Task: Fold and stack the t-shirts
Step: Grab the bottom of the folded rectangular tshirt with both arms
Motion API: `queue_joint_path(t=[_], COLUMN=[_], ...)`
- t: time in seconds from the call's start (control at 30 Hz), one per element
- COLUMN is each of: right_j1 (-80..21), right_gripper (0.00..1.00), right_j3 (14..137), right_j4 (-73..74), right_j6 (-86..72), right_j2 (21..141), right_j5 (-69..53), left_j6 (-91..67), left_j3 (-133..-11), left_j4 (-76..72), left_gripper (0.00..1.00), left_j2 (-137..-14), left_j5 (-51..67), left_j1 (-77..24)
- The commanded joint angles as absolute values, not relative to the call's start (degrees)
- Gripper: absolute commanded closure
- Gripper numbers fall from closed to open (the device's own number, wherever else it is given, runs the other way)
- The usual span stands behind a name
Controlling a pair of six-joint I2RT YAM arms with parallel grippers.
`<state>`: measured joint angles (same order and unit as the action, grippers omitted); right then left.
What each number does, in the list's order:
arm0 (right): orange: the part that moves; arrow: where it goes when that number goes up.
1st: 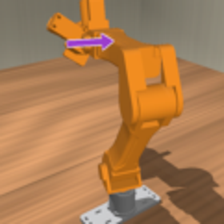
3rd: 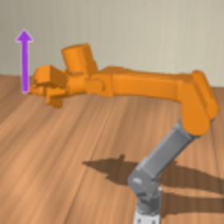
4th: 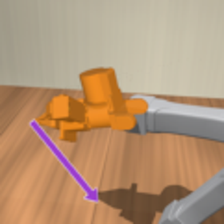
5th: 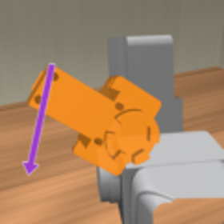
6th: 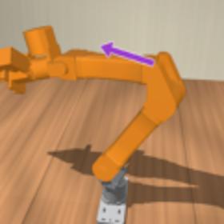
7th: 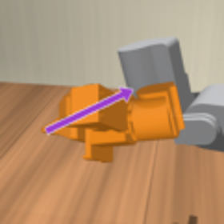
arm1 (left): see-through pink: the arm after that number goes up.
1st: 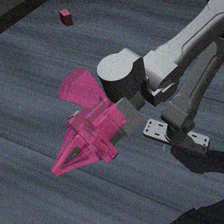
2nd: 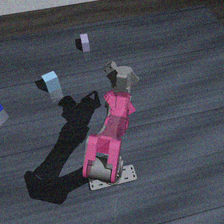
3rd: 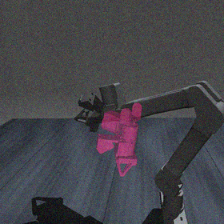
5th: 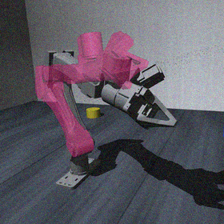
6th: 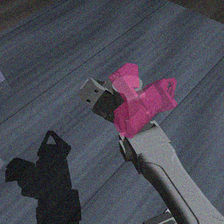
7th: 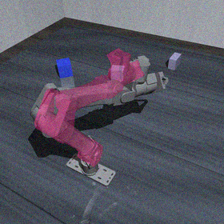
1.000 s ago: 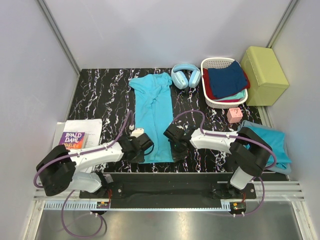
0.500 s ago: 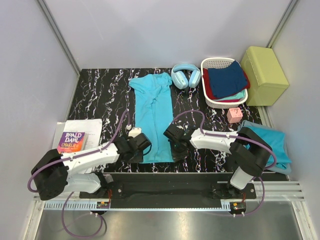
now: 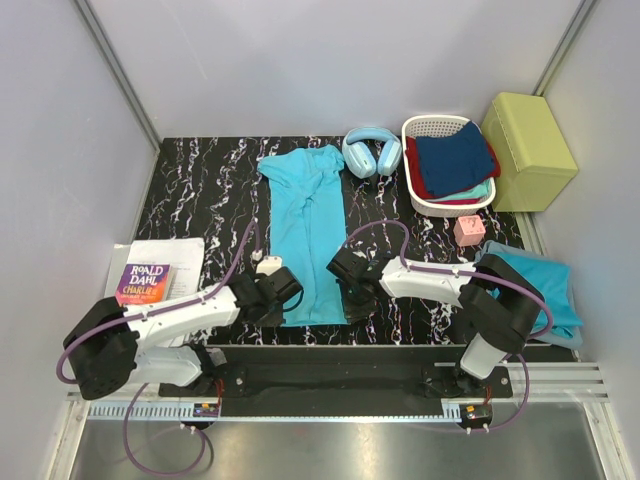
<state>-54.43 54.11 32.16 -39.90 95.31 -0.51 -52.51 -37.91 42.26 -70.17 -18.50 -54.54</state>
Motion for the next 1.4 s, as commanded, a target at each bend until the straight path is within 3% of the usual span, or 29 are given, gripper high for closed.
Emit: queue_joint_path(t=[0.0,0.13,0.5,0.93,1.37], right_j1=[-55.5,-55.5,-55.5,-55.7,-54.0], right_gripper=[1.0,1.0,1.0,1.0,1.0], right_j3=[53.9,54.0,53.8,57.6,70.0], right_j4=[34.5,34.5,34.9,44.6,46.4], right_j6=[-39.1,-39.0,-39.2,-40.5,-34.6], right_j2=[97.0,97.2,96.6,86.1,93.6], right_j5=[0.9,0.9,0.9,7.9,12.7], left_j6=[-52.7,-52.8,-52.3,-54.1,-51.2], left_j3=[-39.2,-39.0,-38.5,-43.5,-50.8], left_j4=[41.6,41.5,41.5,51.6,50.4], left_gripper=[0.89,1.0,1.0,1.0,1.0], left_j2=[-70.5,-70.4,-70.2,-61.9,-68.9], left_j5=[-19.4,-19.3,-17.9,-21.4,-25.8], left_j1=[-54.8,-54.8,-54.9,-56.0,-55.5])
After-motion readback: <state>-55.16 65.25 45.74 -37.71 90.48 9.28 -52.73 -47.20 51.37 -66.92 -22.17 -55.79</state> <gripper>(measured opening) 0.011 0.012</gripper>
